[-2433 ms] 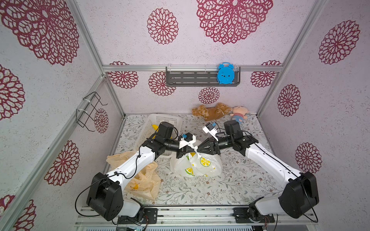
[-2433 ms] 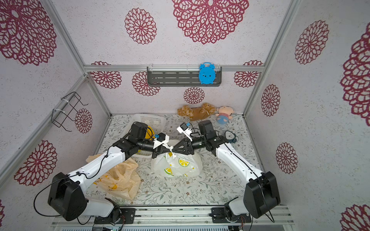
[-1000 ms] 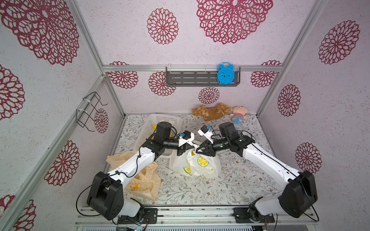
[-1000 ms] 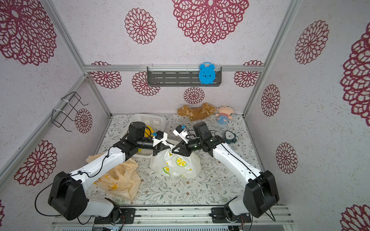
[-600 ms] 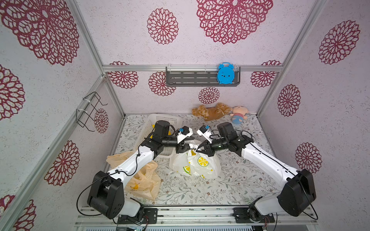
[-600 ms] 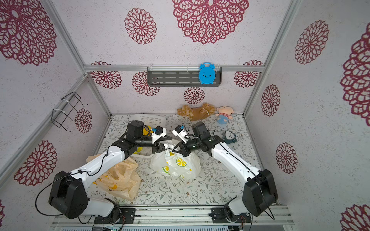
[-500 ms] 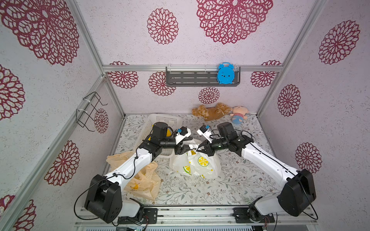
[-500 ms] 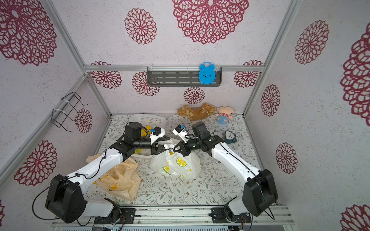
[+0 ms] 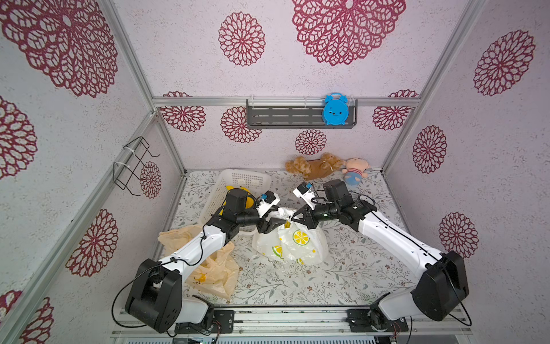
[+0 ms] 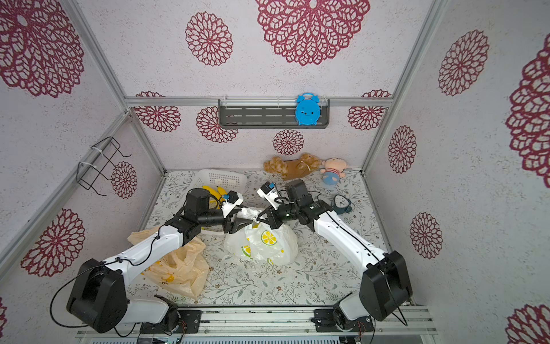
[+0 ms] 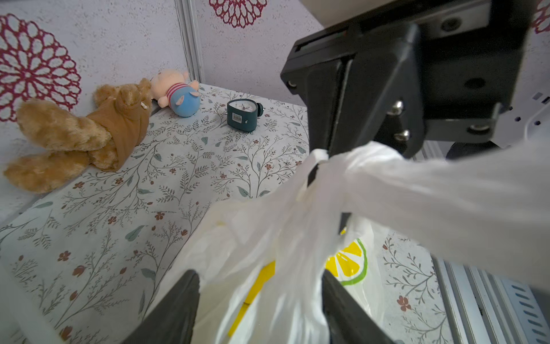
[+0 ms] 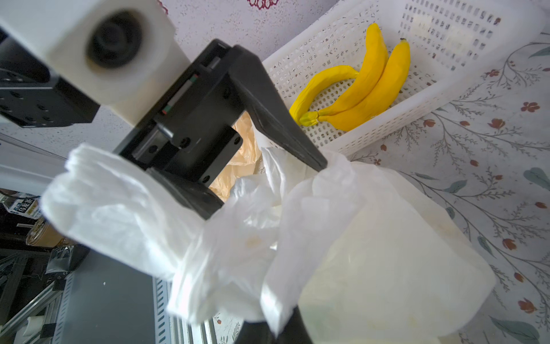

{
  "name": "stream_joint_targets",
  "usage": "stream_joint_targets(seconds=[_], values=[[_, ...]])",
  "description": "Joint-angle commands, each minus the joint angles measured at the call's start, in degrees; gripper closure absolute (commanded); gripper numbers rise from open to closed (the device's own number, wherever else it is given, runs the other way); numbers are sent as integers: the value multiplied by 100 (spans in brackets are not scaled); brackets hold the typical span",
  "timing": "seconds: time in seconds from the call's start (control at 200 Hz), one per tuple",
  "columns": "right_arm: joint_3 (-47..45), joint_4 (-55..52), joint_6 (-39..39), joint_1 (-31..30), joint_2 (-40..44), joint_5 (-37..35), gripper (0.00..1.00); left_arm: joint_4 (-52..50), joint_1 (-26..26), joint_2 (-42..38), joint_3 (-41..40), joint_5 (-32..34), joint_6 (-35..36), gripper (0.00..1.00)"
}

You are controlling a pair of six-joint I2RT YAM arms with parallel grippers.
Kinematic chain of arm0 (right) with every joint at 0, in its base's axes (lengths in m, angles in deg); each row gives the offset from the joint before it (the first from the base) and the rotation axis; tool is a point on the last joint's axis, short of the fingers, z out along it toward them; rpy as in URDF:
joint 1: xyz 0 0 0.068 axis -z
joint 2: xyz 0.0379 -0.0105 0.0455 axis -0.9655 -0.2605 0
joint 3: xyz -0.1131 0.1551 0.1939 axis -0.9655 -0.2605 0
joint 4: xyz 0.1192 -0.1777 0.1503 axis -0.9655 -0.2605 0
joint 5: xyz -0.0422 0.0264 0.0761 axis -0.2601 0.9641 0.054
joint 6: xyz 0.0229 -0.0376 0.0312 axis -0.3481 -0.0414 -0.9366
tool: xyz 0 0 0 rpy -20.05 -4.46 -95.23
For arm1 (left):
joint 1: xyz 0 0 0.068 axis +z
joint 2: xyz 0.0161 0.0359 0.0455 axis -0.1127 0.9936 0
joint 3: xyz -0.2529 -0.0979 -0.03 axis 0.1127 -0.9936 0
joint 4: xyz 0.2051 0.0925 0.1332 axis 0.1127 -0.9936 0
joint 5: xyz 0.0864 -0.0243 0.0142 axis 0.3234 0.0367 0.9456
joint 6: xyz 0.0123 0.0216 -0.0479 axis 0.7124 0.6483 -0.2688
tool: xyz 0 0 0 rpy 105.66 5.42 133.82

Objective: Place the banana into a plastic bag & tie a knot
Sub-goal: Cross the plastic bag at the center of the board.

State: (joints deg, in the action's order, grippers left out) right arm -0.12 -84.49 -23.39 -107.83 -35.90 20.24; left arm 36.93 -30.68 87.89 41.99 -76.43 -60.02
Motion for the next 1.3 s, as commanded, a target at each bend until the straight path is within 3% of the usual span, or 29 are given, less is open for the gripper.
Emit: stream_joint_targets(seconds=[0.0, 0.065, 0.21, 0.28, 0.66, 1.051, 1.296], values=[[202, 177, -120, -13, 13, -59, 100, -120, -13, 158, 284, 105, 59, 37], [211, 177, -127, -16, 27, -165, 100, -296, -38, 263, 424, 10, 57, 46], [229, 176, -142, 14, 36, -365, 100, -465, -114, 270, 533, -236, -144, 92], [225, 177, -157, 39, 45, -456, 100, -469, -195, 149, 456, -162, -307, 100], [332, 291, -272, 120, 22, -867, 100, -382, -548, -504, 136, 646, -1488, 100], [307, 984, -796, 120, -43, -1133, 100, 786, -799, -421, -120, 76, -2695, 100], [141, 1460, -1108, 120, 118, -1379, 100, 859, -1031, -375, -76, 406, -2773, 100]])
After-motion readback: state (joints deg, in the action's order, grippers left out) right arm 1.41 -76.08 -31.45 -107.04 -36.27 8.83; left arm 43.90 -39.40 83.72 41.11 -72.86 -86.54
